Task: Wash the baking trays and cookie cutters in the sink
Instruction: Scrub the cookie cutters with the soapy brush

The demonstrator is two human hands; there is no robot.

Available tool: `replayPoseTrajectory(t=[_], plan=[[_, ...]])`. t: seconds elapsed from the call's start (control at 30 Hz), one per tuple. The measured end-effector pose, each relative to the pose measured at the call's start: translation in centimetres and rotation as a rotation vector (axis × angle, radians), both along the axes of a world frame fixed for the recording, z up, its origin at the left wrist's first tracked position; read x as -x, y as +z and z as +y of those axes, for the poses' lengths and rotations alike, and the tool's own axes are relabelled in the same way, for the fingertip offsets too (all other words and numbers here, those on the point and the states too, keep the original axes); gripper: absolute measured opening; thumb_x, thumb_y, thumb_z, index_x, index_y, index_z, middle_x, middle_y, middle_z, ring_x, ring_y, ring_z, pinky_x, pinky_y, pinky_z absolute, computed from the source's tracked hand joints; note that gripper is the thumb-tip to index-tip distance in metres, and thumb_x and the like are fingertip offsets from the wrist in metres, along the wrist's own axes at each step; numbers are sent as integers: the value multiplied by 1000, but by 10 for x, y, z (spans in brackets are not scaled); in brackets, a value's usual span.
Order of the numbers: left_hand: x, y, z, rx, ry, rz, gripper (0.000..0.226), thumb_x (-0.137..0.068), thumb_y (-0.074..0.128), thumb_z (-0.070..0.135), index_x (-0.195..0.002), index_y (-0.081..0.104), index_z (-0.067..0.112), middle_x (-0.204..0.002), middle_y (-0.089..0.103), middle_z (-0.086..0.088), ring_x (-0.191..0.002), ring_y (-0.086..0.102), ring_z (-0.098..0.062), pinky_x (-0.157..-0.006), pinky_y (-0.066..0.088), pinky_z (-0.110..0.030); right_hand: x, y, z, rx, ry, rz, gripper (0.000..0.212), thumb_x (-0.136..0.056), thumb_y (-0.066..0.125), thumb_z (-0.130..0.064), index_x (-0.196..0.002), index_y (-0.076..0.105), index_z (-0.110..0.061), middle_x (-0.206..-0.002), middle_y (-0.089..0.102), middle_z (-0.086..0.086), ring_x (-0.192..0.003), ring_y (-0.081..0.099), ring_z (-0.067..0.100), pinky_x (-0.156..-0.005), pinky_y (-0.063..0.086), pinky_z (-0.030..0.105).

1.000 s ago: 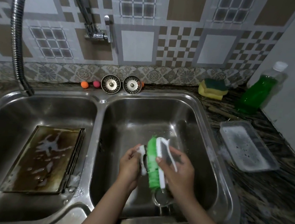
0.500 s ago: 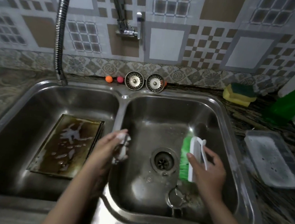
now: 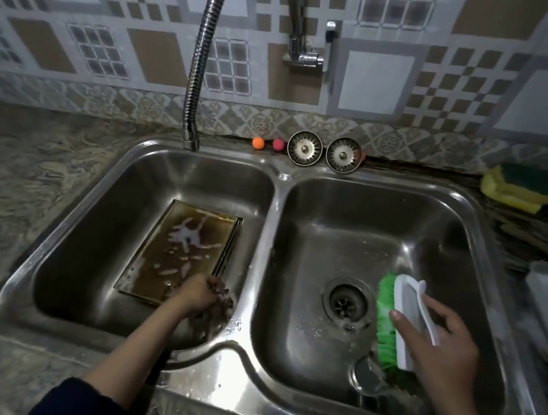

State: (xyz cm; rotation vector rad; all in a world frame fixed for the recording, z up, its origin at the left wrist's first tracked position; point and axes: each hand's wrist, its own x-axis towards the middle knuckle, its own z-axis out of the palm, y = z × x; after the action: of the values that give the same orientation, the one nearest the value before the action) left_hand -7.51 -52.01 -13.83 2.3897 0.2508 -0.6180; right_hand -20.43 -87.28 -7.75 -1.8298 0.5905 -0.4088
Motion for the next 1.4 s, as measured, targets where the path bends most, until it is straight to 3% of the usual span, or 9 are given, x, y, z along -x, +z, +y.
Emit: replayPoseTrajectory(t=[0.13,0.23,0.4,0.6,0.77,0.97,1.1,1.23,1.4], plan=[[-6,48,-17,-13,69,-246,13,-85,63,11,-98,66,10,-86,64,-5,-88,63,-23,-72,38,-23,3,3,-13,2,-44,-23,50,-66,85,-25,-110,62,-27,-106,66,0,-92,63,17,-67,51,16],[7,96,-65,175,30,-476,11,-87,63,17,-97,65,19,-86,65,10,-79,60,-4,-69,45,-19,6,6,-29,2,-92,-17,53,-67,84,-31,-115,62,-27,-109,64,-6,-90,61,11,-69,46,24],[39,101,-172,368,-455,-421,27,-82,69,18,-108,65,14,-100,68,1,-90,63,-9,-81,50,-19,4,15,-49,-32,-215,-96,47,-71,83,-20,-112,62,-21,-108,62,-5,-95,58,7,-84,44,24],[55,6,-255,-79,-1226,-226,73,-72,74,27,-136,42,14,-131,48,-11,-120,48,-31,-99,43,-38,13,16,-60,-30,-265,-121,46,-67,84,-16,-109,63,-19,-108,65,-2,-101,60,11,-93,50,34],[61,-26,-273,-385,-1498,-166,92,-67,82,28,-141,29,17,-138,38,-14,-119,44,-37,-95,41,-46,28,16,-63,-38,-226,-133,47,-66,85,-24,-107,63,-28,-109,64,-11,-104,62,9,-86,54,34],[53,-28,-270,-234,-1367,-161,79,-71,75,34,-136,34,21,-132,45,-9,-114,50,-33,-91,44,-40,34,31,-77,-56,-233,-154,50,-58,82,-40,-105,64,-35,-109,65,-11,-102,64,13,-79,58,34],[49,-7,-264,164,-989,-156,72,-64,67,56,-126,45,26,-113,59,6,-101,59,-14,-84,49,-30,33,64,-111,18,-269,-184,57,-57,82,-34,-110,64,-25,-110,64,-11,-99,64,7,-70,53,12],[53,18,-263,531,-658,-128,54,-72,77,38,-119,51,36,-95,64,17,-86,63,3,-76,48,-12,26,98,-172,260,-236,-46,49,-64,86,-31,-108,65,-26,-110,64,-8,-93,61,9,-69,48,13],[65,38,-266,861,-388,17,50,-68,74,47,-115,58,45,-99,60,-5,-95,64,-22,-88,55,-41,11,89,-220,467,-177,148,52,-67,85,-31,-113,65,-20,-123,62,3,-107,56,18,-80,36,25]])
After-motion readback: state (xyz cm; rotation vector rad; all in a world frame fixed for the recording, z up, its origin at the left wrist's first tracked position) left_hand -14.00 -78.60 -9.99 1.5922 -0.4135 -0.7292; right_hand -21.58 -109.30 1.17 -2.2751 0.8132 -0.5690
